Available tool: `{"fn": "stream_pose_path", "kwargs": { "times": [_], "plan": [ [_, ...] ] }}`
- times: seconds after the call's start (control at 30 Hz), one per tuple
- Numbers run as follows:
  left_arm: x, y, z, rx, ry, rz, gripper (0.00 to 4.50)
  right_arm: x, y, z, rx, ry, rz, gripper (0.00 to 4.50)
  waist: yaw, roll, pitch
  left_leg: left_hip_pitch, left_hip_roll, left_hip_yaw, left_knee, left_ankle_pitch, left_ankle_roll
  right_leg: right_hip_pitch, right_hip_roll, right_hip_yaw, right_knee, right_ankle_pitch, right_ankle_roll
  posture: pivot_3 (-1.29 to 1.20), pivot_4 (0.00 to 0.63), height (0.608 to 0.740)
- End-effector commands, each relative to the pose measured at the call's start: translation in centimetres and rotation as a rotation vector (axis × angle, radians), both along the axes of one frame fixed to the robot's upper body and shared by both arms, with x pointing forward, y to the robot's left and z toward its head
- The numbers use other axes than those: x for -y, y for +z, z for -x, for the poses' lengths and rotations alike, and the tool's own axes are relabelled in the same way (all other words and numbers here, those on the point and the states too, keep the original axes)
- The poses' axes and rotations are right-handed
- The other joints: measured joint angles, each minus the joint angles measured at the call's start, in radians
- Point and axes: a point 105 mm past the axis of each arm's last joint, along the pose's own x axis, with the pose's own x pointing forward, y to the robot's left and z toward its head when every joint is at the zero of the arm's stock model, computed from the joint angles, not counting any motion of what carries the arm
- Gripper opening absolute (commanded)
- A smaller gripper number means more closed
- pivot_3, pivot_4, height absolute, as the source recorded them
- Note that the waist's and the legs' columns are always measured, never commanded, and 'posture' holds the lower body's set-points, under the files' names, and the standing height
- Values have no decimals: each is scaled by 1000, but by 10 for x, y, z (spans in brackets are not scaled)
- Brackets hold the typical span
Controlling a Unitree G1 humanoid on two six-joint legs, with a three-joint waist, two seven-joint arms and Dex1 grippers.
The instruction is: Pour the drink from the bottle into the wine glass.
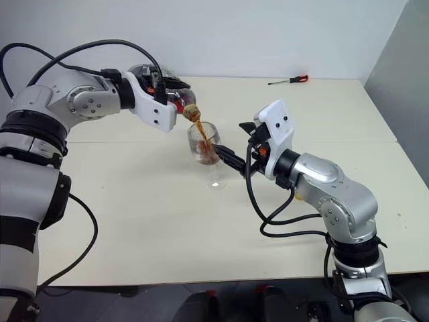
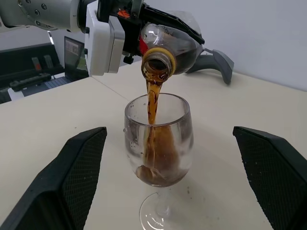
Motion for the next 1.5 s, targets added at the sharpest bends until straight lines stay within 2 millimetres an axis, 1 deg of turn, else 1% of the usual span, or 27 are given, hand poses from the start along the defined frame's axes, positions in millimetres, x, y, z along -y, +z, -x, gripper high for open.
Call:
{"fn": "stream_pose_path", "kwargs": {
  "times": [0.03,1.5],
  "plan": [
    [-3,27,3,81,3,27,1032,-2,11,7,49,20,-18,4500,0,0,0,0,0,0,0,0,0,0,0,0,0,0,0,0,150,740],
    [-1,32,2,102,3,22,1032,-4,14,10,51,50,-22,4500,0,0,0,0,0,0,0,0,0,0,0,0,0,0,0,0,150,740]
  ]
}}
